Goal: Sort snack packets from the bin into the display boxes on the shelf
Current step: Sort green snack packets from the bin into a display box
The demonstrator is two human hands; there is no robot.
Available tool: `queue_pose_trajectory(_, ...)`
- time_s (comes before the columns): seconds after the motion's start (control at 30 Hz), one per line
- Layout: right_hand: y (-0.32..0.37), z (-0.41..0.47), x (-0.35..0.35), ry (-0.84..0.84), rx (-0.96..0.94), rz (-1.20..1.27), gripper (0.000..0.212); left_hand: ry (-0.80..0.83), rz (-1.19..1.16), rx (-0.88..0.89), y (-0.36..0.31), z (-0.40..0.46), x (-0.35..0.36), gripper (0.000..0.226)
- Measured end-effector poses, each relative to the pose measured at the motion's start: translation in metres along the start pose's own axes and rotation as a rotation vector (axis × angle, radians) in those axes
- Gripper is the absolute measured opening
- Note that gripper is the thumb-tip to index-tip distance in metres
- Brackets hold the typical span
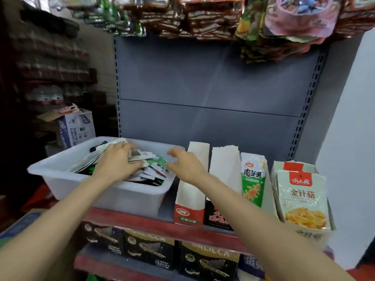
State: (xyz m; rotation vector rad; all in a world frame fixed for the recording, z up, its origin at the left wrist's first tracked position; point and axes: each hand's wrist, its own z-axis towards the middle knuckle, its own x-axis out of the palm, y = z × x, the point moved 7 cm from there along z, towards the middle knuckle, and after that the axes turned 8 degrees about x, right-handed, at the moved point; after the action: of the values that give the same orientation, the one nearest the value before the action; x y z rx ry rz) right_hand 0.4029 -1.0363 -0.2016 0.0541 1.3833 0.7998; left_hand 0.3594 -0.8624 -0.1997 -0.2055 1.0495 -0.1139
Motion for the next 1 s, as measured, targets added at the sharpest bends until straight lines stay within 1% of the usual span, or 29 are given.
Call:
queue_pose_trajectory(0.03, 0.006, 0.004, 0.008, 0.027, 0.017, -0.062, 0.046, 0.056, 0.009, -0.032, 0.013, -0.002, 0.004, 0.06)
queue_pose_trajectory(0.1, 0.015, 0.012, 0.023, 0.062, 0.044, -0.24, 0.044, 0.123, -0.059, -0.081, 0.029, -0.007, 0.013, 0.067)
queue_pose_trajectory(0.17, 0.023, 0.017, 0.031, 0.078, 0.041, -0.385, 0.031, 0.097, -0.101, -0.092, 0.034, -0.008, 0.017, 0.066)
queue_pose_trajectory(0.23, 0.026, 0.023, 0.038, 0.102, 0.055, -0.399, 0.012, 0.06, -0.106, -0.087, 0.033, -0.008, 0.015, 0.063)
queue_pose_trajectory(0.3, 0.027, 0.027, 0.042, 0.099, 0.067, -0.382, 0.024, 0.058, -0.109, -0.086, 0.033, -0.009, 0.014, 0.064)
queue_pose_trajectory(0.37, 0.028, 0.033, 0.041, 0.038, 0.058, -0.34, 0.021, 0.059, -0.116, -0.089, 0.034, -0.011, 0.015, 0.064)
queue_pose_trajectory(0.4, 0.028, 0.033, 0.037, -0.013, 0.06, -0.274, 0.021, 0.057, -0.122, -0.088, 0.035, -0.01, 0.015, 0.064)
queue_pose_trajectory(0.47, 0.026, 0.031, 0.028, -0.101, 0.044, -0.055, 0.026, 0.052, -0.129, -0.084, 0.036, -0.009, 0.015, 0.065)
queue_pose_trajectory(0.53, 0.025, 0.024, 0.016, -0.164, 0.016, 0.161, 0.021, 0.051, -0.124, -0.085, 0.036, -0.009, 0.015, 0.067)
queue_pose_trajectory(0.6, 0.022, 0.015, 0.004, -0.211, 0.004, 0.296, 0.016, 0.042, -0.129, -0.088, 0.036, -0.009, 0.014, 0.067)
queue_pose_trajectory(0.7, 0.014, 0.004, -0.012, -0.272, 0.014, 0.463, 0.018, 0.027, -0.097, -0.077, 0.031, -0.012, 0.011, 0.065)
queue_pose_trajectory(0.77, 0.006, -0.002, -0.022, -0.263, 0.063, 0.618, 0.02, 0.04, -0.057, -0.083, 0.029, -0.012, 0.009, 0.064)
queue_pose_trajectory(0.87, -0.002, -0.012, -0.032, -0.18, 0.14, 0.811, 0.025, 0.057, -0.011, -0.048, 0.019, -0.01, 0.007, 0.061)
queue_pose_trajectory(0.93, -0.005, -0.019, -0.042, -0.164, 0.15, 0.877, 0.027, 0.027, -0.105, 0.048, -0.003, -0.007, 0.005, 0.06)
queue_pose_trajectory(1.0, -0.012, -0.025, -0.052, -0.176, 0.153, 0.923, 0.029, -0.017, -0.274, 0.151, -0.034, -0.006, 0.001, 0.055)
